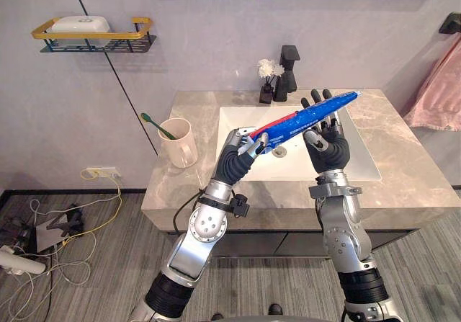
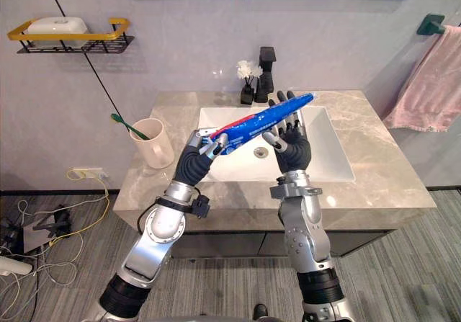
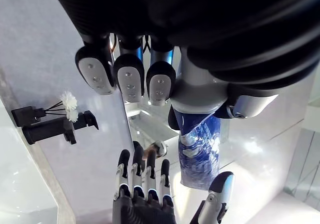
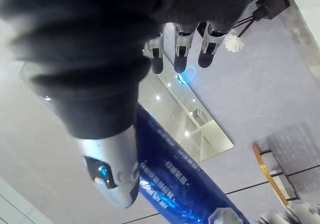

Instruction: Organize washtable

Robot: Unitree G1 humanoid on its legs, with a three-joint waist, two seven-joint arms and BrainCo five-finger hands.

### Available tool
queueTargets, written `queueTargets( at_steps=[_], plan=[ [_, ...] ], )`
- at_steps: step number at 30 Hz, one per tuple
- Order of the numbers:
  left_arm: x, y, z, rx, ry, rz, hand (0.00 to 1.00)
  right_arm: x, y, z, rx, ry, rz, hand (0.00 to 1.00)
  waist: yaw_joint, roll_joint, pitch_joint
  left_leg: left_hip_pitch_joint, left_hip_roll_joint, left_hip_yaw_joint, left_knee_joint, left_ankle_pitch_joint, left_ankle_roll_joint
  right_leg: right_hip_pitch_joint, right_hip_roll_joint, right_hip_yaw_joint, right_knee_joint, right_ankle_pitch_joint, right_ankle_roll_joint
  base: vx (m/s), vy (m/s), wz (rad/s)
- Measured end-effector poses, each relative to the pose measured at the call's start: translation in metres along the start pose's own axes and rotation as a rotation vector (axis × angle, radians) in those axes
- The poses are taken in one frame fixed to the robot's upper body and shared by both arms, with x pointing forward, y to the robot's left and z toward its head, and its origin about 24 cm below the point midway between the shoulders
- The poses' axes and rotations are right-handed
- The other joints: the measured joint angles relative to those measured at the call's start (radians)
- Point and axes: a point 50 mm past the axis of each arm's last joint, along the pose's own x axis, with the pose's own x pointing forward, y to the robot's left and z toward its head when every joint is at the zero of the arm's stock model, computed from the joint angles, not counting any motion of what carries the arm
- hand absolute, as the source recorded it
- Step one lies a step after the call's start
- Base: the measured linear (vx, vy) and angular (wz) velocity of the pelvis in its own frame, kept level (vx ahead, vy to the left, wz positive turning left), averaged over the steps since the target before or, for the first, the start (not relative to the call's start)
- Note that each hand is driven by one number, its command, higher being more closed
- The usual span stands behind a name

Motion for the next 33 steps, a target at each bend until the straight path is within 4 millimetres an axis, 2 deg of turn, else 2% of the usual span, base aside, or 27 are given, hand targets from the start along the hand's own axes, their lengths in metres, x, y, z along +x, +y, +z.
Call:
queueTargets(
  at_steps=[8, 14, 22, 23, 33],
  plan=[
    [0.0, 0.0, -0.001, -0.019, 0.008, 0.006, 1.0, 0.0, 0.008, -0.008, 0.023, 0.025, 0.025, 0.0, 0.001, -0.002, -0.001, 0.006, 0.0, 0.0, -0.019, 0.014, -0.001, 0.0, 0.001, -0.007, 0.0, 0.002, -0.001, -0.01, -0.001, 0.02],
    [-0.002, -0.008, -0.005, -0.032, 0.026, -0.024, 1.0, 0.0, 0.012, -0.011, 0.052, 0.026, 0.026, 0.0, 0.003, -0.017, -0.011, 0.006, 0.0, 0.0, -0.019, 0.014, -0.001, 0.0, 0.001, -0.007, 0.0, 0.002, -0.001, 0.0, 0.0, 0.0],
    [-0.002, -0.014, -0.008, -0.082, 0.051, -0.025, 1.0, 0.015, 0.029, -0.007, 0.061, 0.001, 0.094, 0.0, 0.008, -0.021, -0.012, 0.006, 0.001, 0.001, -0.018, 0.014, -0.001, 0.0, 0.001, -0.005, 0.0, 0.003, -0.001, 0.0, 0.0, 0.0],
    [-0.002, -0.015, -0.009, -0.081, 0.058, -0.029, 1.0, 0.016, 0.029, -0.007, 0.061, 0.001, 0.092, 1.0, 0.01, -0.021, -0.012, 0.006, 0.001, 0.001, -0.018, 0.014, -0.001, 0.0, 0.001, -0.005, 0.0, 0.003, -0.001, 0.0, 0.0, 0.0],
    [-0.008, -0.02, -0.02, -0.101, 0.114, -0.031, 1.0, 0.019, 0.032, -0.006, 0.058, 0.002, 0.107, 1.0, 0.025, -0.021, -0.012, 0.006, 0.0, 0.001, -0.019, 0.014, -0.001, -0.001, 0.001, -0.005, 0.0, 0.003, -0.001, 0.0, 0.0, 0.0]
  ],
)
